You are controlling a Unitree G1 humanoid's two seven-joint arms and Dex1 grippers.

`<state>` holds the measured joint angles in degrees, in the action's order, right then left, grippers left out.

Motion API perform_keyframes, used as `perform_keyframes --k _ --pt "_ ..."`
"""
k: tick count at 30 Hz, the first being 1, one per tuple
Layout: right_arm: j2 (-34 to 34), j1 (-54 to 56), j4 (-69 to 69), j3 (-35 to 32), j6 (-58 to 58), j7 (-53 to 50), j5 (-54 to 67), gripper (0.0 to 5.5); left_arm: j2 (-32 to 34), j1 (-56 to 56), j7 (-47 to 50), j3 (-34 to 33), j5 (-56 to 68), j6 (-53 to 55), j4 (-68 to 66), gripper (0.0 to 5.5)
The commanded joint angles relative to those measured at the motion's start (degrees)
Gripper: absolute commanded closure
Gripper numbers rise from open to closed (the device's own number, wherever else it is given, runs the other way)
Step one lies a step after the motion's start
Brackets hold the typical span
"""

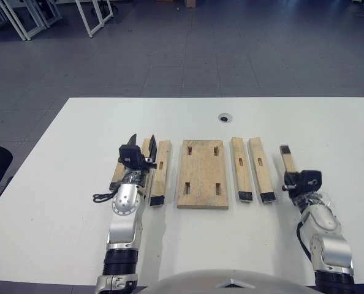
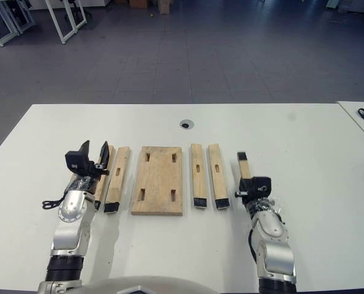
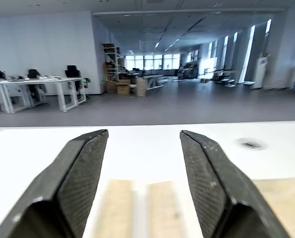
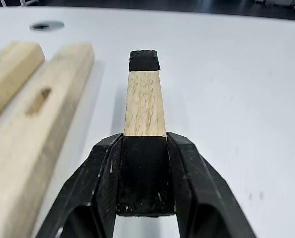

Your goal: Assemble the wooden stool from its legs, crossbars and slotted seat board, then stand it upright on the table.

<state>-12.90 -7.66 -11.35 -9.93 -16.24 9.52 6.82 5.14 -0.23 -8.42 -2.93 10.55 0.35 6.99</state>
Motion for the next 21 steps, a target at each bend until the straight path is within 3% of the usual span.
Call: perform_keyframes --k 1,4,7,12,21 --pt "-4.1 4.9 -2.4 4.1 6.8 6.9 -0.9 4.22 0.7 -2.9 -8.0 -1.2 21.4 18.9 7.3 2.84" --pt "-6.2 6.7 -3.6 8.4 11.4 12.9 -1.0 4.22 1.4 -2.8 -9.5 -4.4 40.9 32.9 11.2 2.84" --pt "-7.7 7.3 -5.6 12.7 16.1 18.5 -1.1 4.22 1.5 -2.4 -7.7 -5.5 51.8 40.3 13.4 2.84" --pt "-9.7 6.4 -7.7 18.0 21.1 24.7 -1.5 4.22 0.8 -2.0 -4.6 -4.9 56.2 43.4 14.1 2.84" --pt "-10.7 5.7 -7.6 21.8 24.3 27.6 -2.2 4.22 0.8 -2.0 -3.5 -4.0 62.9 45.6 15.9 2.84"
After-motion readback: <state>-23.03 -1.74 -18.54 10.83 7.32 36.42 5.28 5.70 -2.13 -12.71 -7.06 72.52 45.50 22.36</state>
